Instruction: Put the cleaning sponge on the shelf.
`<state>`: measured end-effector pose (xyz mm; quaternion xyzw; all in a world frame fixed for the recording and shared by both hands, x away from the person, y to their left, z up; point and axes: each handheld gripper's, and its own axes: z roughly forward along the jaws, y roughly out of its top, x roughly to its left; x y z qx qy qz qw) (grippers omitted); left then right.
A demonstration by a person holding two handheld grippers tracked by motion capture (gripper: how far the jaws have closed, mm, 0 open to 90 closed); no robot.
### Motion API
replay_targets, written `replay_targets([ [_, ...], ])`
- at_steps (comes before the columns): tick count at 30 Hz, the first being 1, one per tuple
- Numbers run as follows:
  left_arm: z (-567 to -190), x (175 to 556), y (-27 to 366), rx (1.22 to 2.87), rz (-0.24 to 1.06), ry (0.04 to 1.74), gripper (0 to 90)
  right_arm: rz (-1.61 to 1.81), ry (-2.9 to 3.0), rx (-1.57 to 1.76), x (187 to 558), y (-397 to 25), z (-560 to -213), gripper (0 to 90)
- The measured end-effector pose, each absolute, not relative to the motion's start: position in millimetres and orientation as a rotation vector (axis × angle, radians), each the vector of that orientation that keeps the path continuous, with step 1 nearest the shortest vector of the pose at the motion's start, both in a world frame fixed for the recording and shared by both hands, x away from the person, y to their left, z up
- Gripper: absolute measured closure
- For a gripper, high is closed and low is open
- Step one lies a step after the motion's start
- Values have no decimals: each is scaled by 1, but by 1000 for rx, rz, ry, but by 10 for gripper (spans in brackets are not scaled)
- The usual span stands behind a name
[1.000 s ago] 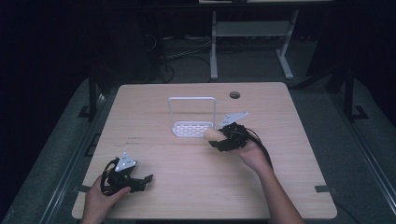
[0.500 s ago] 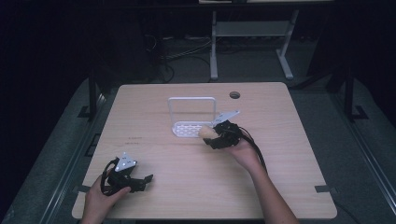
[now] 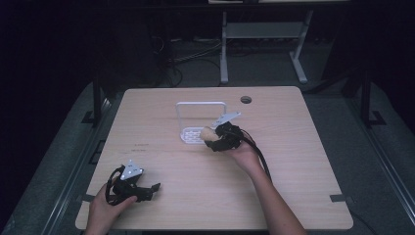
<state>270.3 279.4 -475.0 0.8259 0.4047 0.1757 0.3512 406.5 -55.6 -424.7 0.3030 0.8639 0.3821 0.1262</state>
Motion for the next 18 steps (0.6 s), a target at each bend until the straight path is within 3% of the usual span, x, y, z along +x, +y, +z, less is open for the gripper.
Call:
replay_targets([
  [18,-475,270,279,2139,456,1048,127,1049,2511,905,429,-22,-436,401],
])
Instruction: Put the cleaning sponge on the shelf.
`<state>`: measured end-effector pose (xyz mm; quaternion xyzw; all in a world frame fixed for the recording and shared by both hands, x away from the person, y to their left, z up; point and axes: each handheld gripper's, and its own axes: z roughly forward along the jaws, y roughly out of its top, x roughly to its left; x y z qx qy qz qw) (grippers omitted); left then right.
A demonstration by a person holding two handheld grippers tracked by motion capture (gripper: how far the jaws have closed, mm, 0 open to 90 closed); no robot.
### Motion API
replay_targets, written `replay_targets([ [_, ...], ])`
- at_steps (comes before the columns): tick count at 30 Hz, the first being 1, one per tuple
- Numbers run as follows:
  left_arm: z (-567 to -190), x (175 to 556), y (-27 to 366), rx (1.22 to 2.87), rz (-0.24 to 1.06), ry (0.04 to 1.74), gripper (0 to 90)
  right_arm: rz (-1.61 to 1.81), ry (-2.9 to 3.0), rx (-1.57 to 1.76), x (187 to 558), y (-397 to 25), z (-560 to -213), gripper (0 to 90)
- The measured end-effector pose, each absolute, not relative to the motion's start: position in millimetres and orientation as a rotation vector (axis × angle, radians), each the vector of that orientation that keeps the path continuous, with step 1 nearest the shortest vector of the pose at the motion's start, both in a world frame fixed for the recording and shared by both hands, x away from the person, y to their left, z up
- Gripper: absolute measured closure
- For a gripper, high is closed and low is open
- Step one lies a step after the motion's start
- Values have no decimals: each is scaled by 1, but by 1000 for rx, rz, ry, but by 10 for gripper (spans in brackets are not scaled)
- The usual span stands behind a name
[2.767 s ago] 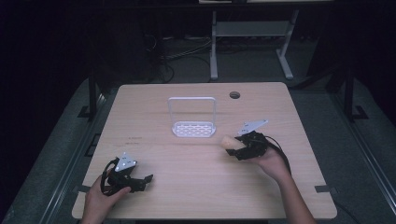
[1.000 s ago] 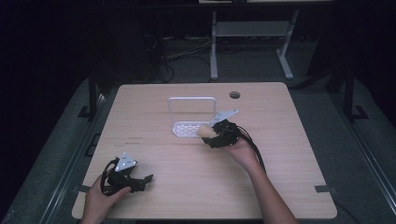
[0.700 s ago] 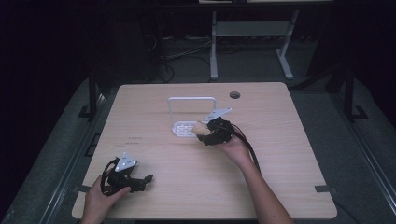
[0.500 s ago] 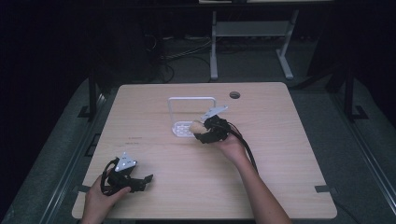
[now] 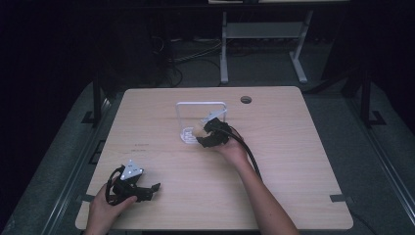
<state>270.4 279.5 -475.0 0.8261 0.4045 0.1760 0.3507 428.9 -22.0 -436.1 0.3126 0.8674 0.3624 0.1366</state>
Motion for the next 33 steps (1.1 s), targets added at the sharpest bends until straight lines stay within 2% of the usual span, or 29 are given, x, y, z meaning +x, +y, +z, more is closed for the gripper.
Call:
replay_targets([
  [25,-475,270,279,2138,455,1047,127,959,2539,923,442,-3,-457,392],
  [33,-475,270,279,2138,455,1047,127,971,2535,926,441,-5,-454,359],
])
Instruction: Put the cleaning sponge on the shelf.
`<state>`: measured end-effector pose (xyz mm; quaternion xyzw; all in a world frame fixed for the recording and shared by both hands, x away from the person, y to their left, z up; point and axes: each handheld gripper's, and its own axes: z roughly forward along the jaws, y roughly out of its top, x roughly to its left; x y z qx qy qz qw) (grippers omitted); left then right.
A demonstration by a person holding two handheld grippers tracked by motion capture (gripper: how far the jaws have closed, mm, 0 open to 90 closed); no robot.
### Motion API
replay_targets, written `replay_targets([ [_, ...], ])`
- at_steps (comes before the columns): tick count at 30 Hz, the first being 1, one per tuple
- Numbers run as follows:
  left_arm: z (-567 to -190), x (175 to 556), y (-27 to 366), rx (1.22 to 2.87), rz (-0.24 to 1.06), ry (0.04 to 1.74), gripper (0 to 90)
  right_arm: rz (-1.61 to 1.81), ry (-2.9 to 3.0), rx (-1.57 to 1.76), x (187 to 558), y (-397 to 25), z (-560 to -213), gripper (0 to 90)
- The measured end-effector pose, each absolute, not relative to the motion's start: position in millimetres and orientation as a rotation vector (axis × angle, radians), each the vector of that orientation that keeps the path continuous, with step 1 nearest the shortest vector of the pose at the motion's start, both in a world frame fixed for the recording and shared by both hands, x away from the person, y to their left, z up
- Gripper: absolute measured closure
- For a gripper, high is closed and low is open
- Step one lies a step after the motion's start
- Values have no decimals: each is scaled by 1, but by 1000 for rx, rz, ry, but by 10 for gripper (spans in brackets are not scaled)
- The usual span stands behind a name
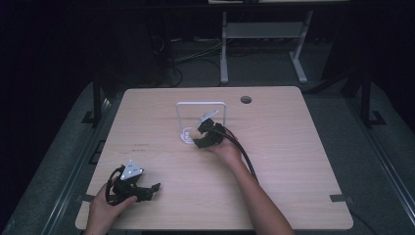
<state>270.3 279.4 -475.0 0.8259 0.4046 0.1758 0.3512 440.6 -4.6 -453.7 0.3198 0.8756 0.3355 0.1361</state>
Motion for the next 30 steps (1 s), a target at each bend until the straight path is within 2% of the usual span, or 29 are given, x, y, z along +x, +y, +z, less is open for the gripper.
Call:
replay_targets([
  [9,-475,270,279,2136,456,1047,127,1004,2489,868,427,-12,-431,366],
  [12,-475,270,279,2139,456,1047,127,1046,2491,854,421,-16,-423,452],
  [16,-475,270,280,2139,456,1047,127,1085,2521,833,413,-19,-419,624],
  [20,-475,270,279,2139,456,1047,127,1083,2576,817,408,-19,-424,798],
  [23,-475,270,279,2138,455,1048,127,1050,2625,791,406,-18,-432,895],
  [30,-475,270,279,2138,455,1048,127,1009,2683,791,405,-17,-447,897],
])
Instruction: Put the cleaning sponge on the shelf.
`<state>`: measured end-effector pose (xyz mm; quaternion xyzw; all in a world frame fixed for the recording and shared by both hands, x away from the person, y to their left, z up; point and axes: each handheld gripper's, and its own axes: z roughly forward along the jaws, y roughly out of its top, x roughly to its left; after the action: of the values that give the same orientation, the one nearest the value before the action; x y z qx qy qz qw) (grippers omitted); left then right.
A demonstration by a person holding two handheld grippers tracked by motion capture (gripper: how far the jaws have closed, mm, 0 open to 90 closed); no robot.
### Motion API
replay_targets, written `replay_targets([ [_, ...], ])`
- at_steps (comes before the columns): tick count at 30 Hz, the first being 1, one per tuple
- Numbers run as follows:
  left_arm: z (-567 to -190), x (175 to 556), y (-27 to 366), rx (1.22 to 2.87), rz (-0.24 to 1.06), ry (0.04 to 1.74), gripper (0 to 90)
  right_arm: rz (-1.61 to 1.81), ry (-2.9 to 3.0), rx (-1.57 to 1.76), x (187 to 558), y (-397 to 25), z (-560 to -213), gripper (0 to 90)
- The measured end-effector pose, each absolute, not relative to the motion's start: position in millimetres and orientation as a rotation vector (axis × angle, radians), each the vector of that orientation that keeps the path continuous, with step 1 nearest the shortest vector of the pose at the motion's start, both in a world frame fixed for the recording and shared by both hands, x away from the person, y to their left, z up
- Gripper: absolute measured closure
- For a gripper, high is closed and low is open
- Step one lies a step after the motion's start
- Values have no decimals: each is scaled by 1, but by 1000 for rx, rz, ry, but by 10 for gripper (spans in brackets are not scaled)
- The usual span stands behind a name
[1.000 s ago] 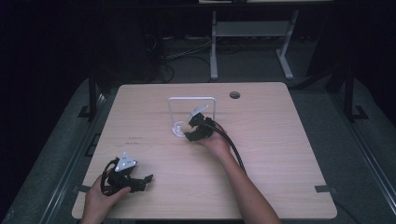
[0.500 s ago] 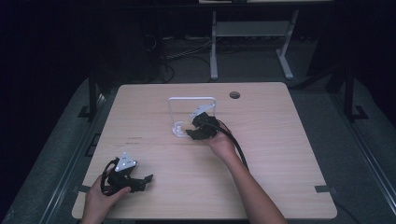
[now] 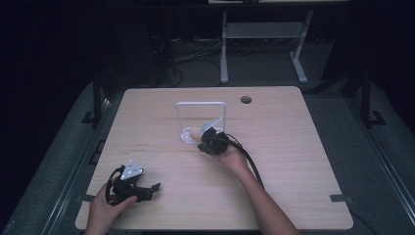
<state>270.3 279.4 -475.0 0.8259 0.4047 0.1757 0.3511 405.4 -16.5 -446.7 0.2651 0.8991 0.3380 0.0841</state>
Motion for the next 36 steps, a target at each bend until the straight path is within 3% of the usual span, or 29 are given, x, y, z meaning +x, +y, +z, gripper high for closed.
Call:
replay_targets([
  [36,-475,270,279,2137,455,1048,127,990,2581,956,421,-58,-455,878],
])
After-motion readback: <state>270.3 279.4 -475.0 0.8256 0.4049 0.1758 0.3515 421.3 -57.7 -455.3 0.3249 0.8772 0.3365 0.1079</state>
